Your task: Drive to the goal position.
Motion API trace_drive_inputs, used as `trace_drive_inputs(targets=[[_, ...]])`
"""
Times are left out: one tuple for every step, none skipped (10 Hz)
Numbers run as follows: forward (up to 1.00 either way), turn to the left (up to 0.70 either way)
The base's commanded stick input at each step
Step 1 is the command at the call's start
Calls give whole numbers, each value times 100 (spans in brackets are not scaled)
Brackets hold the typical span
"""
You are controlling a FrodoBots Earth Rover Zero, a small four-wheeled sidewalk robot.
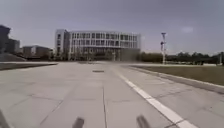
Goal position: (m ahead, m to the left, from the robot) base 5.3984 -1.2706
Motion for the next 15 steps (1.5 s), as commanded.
trace_drive_inputs(targets=[[70, 0], [70, 0], [70, 19], [70, 33], [70, 35], [70, 21], [70, 4], [70, 0], [70, 0], [70, 0], [70, 0], [70, 0], [70, 0], [70, 0], [70, 0]])
